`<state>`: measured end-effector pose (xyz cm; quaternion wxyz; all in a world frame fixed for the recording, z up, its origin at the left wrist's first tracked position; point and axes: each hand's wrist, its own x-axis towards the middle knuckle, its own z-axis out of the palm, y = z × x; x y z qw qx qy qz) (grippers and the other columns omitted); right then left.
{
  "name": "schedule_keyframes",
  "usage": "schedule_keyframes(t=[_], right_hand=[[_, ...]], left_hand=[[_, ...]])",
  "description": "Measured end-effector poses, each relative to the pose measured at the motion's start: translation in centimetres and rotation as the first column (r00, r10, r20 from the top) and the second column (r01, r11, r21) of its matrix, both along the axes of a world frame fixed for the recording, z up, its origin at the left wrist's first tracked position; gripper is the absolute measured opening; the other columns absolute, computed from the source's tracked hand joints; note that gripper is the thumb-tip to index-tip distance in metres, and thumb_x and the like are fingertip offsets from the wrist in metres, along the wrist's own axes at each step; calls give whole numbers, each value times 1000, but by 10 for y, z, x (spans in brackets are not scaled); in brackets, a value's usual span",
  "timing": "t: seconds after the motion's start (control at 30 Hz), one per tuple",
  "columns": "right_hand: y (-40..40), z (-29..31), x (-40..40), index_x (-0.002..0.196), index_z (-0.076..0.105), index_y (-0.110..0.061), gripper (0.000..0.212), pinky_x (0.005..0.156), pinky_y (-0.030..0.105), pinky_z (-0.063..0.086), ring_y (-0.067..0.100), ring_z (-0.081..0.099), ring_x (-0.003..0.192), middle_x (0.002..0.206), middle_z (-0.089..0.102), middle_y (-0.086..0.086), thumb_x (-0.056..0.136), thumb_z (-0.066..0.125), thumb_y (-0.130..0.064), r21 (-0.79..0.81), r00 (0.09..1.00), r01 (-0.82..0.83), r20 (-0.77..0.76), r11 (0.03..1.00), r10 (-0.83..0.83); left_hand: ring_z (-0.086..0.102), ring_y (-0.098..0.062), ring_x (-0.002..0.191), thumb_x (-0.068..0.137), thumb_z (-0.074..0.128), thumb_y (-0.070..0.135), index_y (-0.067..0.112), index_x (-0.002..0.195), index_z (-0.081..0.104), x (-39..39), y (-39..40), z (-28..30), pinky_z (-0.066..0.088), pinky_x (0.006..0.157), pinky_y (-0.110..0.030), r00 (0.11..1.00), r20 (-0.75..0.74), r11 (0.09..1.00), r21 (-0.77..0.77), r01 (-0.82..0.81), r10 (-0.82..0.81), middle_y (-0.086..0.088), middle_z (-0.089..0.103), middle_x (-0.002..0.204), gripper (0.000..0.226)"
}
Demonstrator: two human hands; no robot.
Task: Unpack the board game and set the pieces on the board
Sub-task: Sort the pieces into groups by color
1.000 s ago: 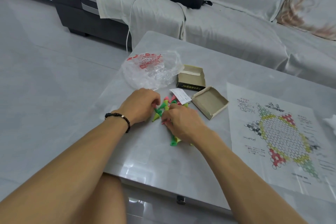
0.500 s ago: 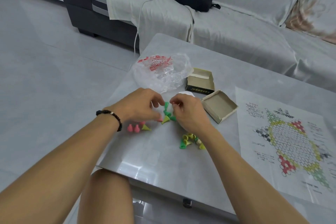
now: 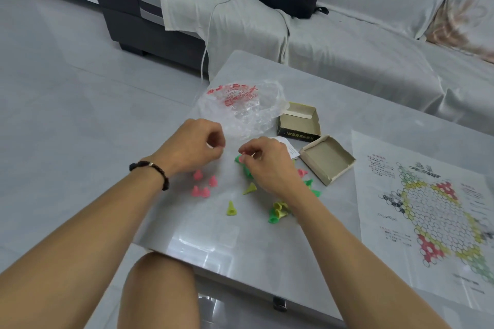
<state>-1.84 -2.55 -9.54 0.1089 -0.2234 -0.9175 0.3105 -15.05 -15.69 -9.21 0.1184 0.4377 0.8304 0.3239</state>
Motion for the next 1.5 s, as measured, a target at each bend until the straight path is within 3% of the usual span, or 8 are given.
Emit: schedule_keyframes(t=[0.17,0.4,0.57,0.83,1.0,1.17,1.33,1.5], right_hand=[[-18,-12,-21,104,73,-19,20,86,30,47,15,61,93,101,71,-2,86,65,-20,43,991,-116,77,992,112],[-21,-15,-33,106,73,-22,22,89,37,47,20,57,100,103,72,-5,87,62,-22,131,977,-166,158,977,144],[-21,-13,-26,107,73,-22,24,90,38,47,21,58,100,102,72,-2,86,60,-19,152,972,-180,180,972,152],[-15,-13,-7,97,74,-22,18,86,40,49,21,61,91,90,73,-2,84,63,-19,146,972,-175,186,974,147],[-25,-14,-11,99,74,-24,18,88,42,47,24,60,96,93,72,1,85,62,-24,168,967,-197,196,966,163],[-23,-9,-6,112,70,-20,31,93,41,45,22,58,102,104,71,-1,85,58,-16,159,973,-189,164,969,163],[22,4,23,104,72,-19,25,84,33,51,14,61,89,96,70,-3,84,58,-13,145,998,35,45,989,-42],[53,8,41,101,75,-24,17,78,35,49,19,60,89,94,66,-1,87,65,-26,209,962,-83,273,974,23]], left_hand=[[60,-16,88,81,62,9,21,93,65,-15,-18,-5,52,82,-35,997,-66,989,-134,-57,48,6,67,85,17],[59,-23,86,84,56,12,25,92,70,-16,-15,-2,49,72,-32,974,-183,885,-464,33,-132,2,53,85,21],[60,-12,89,84,52,11,25,107,68,-12,-18,0,50,81,-26,995,-59,931,-361,54,-81,4,66,98,31],[68,-12,53,86,67,24,19,97,62,17,-21,0,56,70,-31,969,212,944,-277,181,-124,7,71,64,14],[63,-6,49,87,62,19,24,83,65,14,-19,-2,54,67,-29,991,50,945,-298,133,-123,4,70,65,7],[61,-2,74,83,65,22,26,110,68,6,-20,-5,52,77,-27,995,-8,942,-325,87,-94,11,67,90,28],[59,-7,94,79,61,10,25,118,64,10,-3,9,50,84,-25,997,21,973,-219,79,-76,7,65,107,41],[57,-11,97,88,61,27,26,119,61,34,51,7,49,86,-33,981,-85,977,-145,159,-172,5,60,112,31]])
